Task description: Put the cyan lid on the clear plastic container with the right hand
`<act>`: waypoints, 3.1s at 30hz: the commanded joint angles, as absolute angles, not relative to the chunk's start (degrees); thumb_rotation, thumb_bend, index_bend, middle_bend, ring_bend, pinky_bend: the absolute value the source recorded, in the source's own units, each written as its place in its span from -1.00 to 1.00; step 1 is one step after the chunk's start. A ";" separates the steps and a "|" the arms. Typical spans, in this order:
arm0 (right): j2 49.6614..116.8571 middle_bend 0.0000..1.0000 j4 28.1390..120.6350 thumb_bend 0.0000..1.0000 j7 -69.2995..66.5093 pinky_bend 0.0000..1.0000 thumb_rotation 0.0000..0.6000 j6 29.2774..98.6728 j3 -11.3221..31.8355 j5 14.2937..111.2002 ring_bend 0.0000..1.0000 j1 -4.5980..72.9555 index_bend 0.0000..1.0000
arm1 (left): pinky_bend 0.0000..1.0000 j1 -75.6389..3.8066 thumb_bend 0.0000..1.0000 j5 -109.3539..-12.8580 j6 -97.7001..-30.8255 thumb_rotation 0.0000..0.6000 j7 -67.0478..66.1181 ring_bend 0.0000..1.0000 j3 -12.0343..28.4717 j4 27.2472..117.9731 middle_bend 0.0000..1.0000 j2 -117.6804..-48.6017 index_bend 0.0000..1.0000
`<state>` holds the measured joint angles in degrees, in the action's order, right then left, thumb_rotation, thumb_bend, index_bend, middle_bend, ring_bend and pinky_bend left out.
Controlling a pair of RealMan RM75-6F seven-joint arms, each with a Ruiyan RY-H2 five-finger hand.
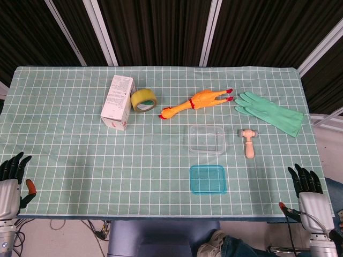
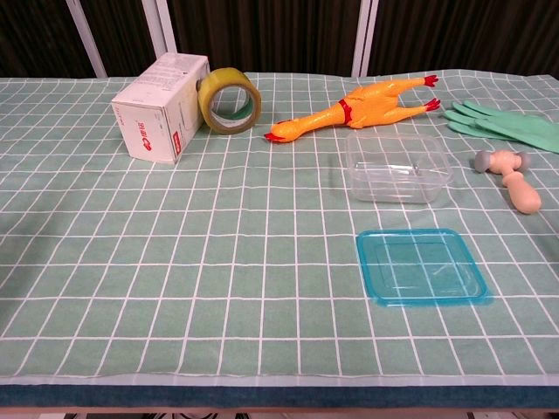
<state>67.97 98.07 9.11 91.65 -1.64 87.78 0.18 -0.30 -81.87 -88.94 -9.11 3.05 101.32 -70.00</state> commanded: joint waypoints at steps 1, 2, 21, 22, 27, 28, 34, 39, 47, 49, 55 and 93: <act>67.81 -1.00 98.19 -0.53 9.11 -1.00 1.00 91.88 -1.45 87.93 -1.00 -0.08 -1.00 | -1.00 -0.28 0.48 -81.84 -89.00 1.00 -9.10 -1.00 3.08 101.35 -1.00 -70.07 -0.76; 67.80 -1.00 98.21 -0.53 9.20 -1.00 1.00 91.84 -1.43 87.98 -1.00 -0.14 -1.00 | -1.00 -0.26 0.48 -81.87 -89.05 1.00 -9.08 -1.00 3.08 101.35 -1.00 -70.06 -0.76; 65.28 -1.00 100.13 -0.66 4.58 -1.00 1.00 87.34 -2.81 89.73 -1.00 0.44 -1.00 | -1.00 -0.12 0.48 -82.05 -89.10 1.00 -8.07 -1.00 3.04 101.29 -1.00 -69.94 -0.76; 64.94 -1.00 100.42 -0.66 4.25 -1.00 1.00 86.70 -3.12 89.96 -1.00 0.60 -1.00 | -1.00 -0.09 0.48 -81.95 -89.09 1.00 -8.08 -1.00 3.04 101.39 -1.00 -69.97 -0.76; 62.69 -1.00 103.81 -0.66 4.35 -1.00 1.00 81.96 -4.78 92.52 -1.00 2.88 -1.00 | -1.00 -0.11 0.48 -81.50 -88.80 1.00 -8.36 -1.00 3.06 101.60 -1.00 -69.95 -0.76; 61.91 -1.00 105.07 -0.66 4.86 -1.00 1.00 80.44 -4.77 92.69 -1.00 3.82 -1.00 | -1.00 -0.12 0.48 -81.47 -88.78 1.00 -8.38 -1.00 3.06 101.66 -1.00 -69.93 -0.76; 59.25 -1.00 113.38 -0.66 14.64 -1.00 1.00 70.90 -2.02 87.45 -1.00 9.78 -1.00 | -1.00 -0.14 0.48 -81.18 -88.60 1.00 -8.51 -1.00 3.11 101.87 -1.00 -69.90 -0.76; 60.89 -1.00 119.65 -0.66 24.36 -1.00 1.00 65.44 1.04 78.65 -1.00 14.13 -1.00 | -1.00 -0.18 0.48 -80.87 -88.33 1.00 -8.20 -1.00 3.15 102.03 -1.00 -69.75 -0.76; 67.60 -1.00 122.28 -0.66 38.78 -1.00 1.00 60.46 3.46 63.92 -1.00 21.27 -1.00 | -1.00 -0.38 0.48 -80.24 -87.70 1.00 -8.37 -1.00 3.24 102.22 -1.00 -69.54 -0.76; 69.66 -1.00 122.10 -0.66 41.34 -1.00 1.00 59.84 4.12 59.84 -1.00 23.27 -1.00 | -1.00 -0.41 0.48 -80.10 -87.59 1.00 -8.42 -1.00 3.24 102.30 -1.00 -69.50 -0.76; 76.52 -1.00 120.06 -0.66 49.59 -1.00 1.00 63.02 5.84 48.62 -1.00 28.91 -1.00 | -1.00 -0.46 0.48 -79.36 -87.24 1.00 -8.36 -1.00 3.40 102.75 -1.00 -69.31 -0.76; 84.76 -0.78 112.66 -0.66 49.67 -1.00 1.00 67.75 6.04 34.30 -1.00 39.73 -1.00 | -1.00 -0.68 0.48 -78.85 -86.87 1.00 -8.49 -1.00 3.41 103.08 -1.00 -69.05 -0.76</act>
